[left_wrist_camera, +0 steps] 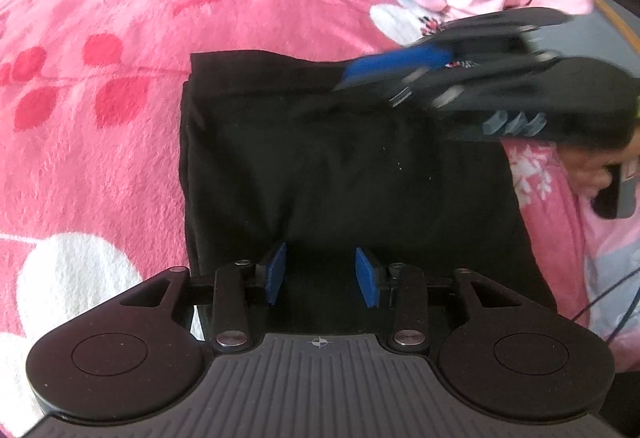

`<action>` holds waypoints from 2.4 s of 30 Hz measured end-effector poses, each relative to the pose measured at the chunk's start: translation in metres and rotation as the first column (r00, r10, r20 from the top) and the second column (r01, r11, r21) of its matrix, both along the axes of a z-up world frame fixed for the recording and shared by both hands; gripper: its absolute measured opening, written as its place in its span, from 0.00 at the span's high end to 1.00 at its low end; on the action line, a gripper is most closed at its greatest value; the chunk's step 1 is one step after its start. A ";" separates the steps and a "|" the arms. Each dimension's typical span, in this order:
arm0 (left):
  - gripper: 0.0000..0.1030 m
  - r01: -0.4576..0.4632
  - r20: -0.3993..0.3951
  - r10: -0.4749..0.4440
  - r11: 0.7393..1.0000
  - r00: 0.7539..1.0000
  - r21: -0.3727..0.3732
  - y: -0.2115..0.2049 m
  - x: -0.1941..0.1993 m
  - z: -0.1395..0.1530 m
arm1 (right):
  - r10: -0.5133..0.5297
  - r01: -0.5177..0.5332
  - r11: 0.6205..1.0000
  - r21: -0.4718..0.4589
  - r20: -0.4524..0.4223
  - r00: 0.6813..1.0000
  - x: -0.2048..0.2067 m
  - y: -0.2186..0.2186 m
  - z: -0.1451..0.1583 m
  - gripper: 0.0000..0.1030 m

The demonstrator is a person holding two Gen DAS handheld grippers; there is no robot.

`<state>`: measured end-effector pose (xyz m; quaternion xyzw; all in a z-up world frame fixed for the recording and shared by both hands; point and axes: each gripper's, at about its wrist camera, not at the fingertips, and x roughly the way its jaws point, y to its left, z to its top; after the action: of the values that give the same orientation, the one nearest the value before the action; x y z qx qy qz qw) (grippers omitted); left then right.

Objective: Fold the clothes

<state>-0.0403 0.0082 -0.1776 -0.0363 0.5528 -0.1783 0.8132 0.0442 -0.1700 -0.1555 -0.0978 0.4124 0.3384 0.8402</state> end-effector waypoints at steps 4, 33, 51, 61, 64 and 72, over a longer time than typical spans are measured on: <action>0.54 0.002 0.009 -0.002 0.999 1.000 0.047 -0.009 -0.002 0.000 | 0.057 -0.056 0.995 0.078 -0.012 0.998 0.008 0.014 0.001 1.00; 0.31 -0.071 0.001 0.072 0.982 0.997 0.177 -0.015 0.002 -0.004 | 0.065 -0.065 0.997 0.050 -0.002 0.998 0.020 0.031 -0.002 0.91; 0.17 -0.145 0.016 0.146 0.956 0.989 0.255 -0.027 -0.013 -0.001 | -0.113 0.093 0.986 -0.137 -0.144 0.983 -0.046 -0.058 0.006 0.88; 0.15 -0.063 0.022 0.060 0.960 0.998 0.273 -0.041 -0.014 -0.007 | 0.273 -0.290 0.955 -0.065 -0.196 0.942 -0.133 -0.034 0.006 0.86; 0.14 -0.057 0.025 0.053 0.959 0.998 0.277 -0.040 -0.017 -0.006 | 0.341 -0.373 0.917 -0.141 -0.209 0.917 -0.159 -0.029 -0.009 0.86; 0.13 -0.063 0.037 0.055 0.954 0.998 0.294 -0.040 -0.024 -0.005 | 0.437 -0.449 0.885 -0.126 -0.115 0.892 -0.184 -0.014 0.001 0.86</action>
<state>-0.0639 -0.0318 -0.1827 0.0715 0.5602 -0.0700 0.8223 -0.1398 -0.1842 -0.1544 -0.2376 0.4381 0.4933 0.7130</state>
